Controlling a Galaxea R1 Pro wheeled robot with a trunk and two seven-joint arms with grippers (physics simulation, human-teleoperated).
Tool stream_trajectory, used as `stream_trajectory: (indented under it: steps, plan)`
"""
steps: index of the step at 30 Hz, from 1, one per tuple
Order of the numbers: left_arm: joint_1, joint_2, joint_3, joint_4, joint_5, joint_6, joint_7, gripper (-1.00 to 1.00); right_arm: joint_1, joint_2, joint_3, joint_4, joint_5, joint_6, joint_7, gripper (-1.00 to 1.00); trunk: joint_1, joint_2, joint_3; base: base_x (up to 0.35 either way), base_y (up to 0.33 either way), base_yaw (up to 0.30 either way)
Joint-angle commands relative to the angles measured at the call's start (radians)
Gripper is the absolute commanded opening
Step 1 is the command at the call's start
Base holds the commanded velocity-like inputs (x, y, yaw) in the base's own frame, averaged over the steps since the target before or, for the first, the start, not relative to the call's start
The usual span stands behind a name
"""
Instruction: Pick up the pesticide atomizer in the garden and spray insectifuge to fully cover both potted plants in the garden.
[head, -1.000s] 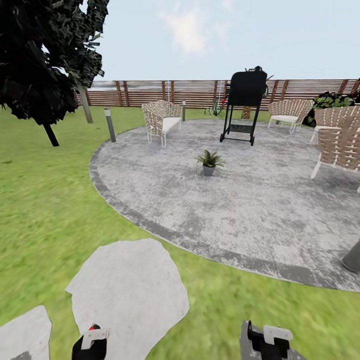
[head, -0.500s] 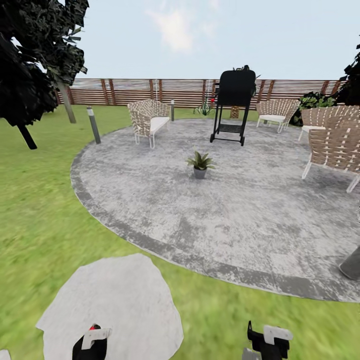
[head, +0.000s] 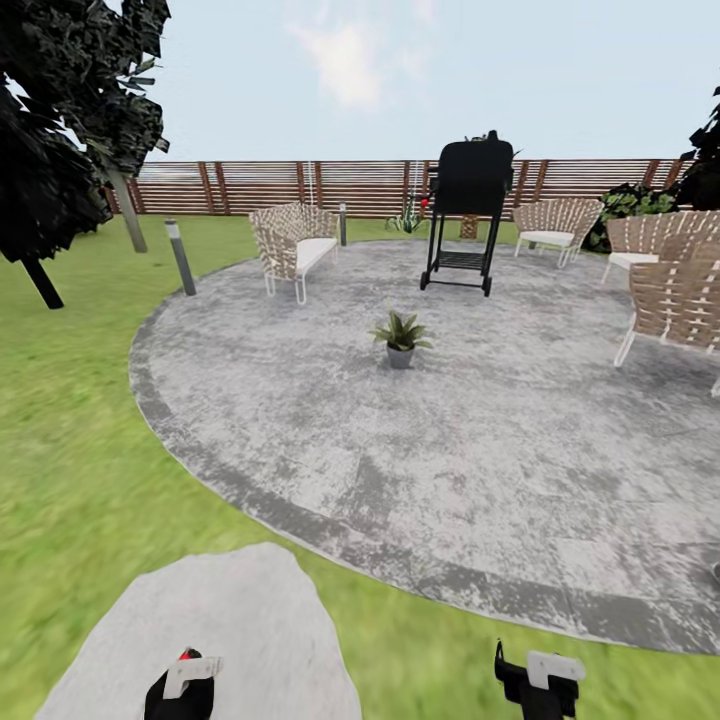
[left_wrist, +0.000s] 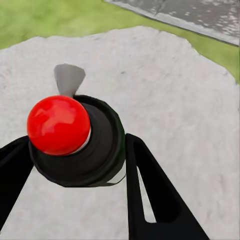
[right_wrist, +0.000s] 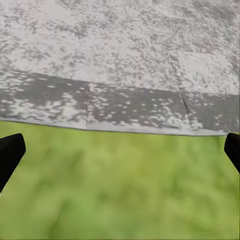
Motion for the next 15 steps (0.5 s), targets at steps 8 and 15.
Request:
stream_trajectory:
  steps: [8, 15]
  plan:
    - [-0.001, -0.001, 0.008, 0.000, -0.005, -0.003, -0.008, -1.00, -0.001, 0.000, -0.006, 0.001, 0.011, -0.002, -0.004, 1.00, 0.000, 0.000, -0.001, 0.337, 0.000, -0.110]
    - [-0.001, -0.001, 0.009, 0.000, -0.005, -0.003, -0.008, -1.00, -0.001, 0.002, -0.006, 0.001, 0.011, -0.002, -0.004, 1.00, 0.000, 0.000, -0.001, 0.337, 0.000, -0.119]
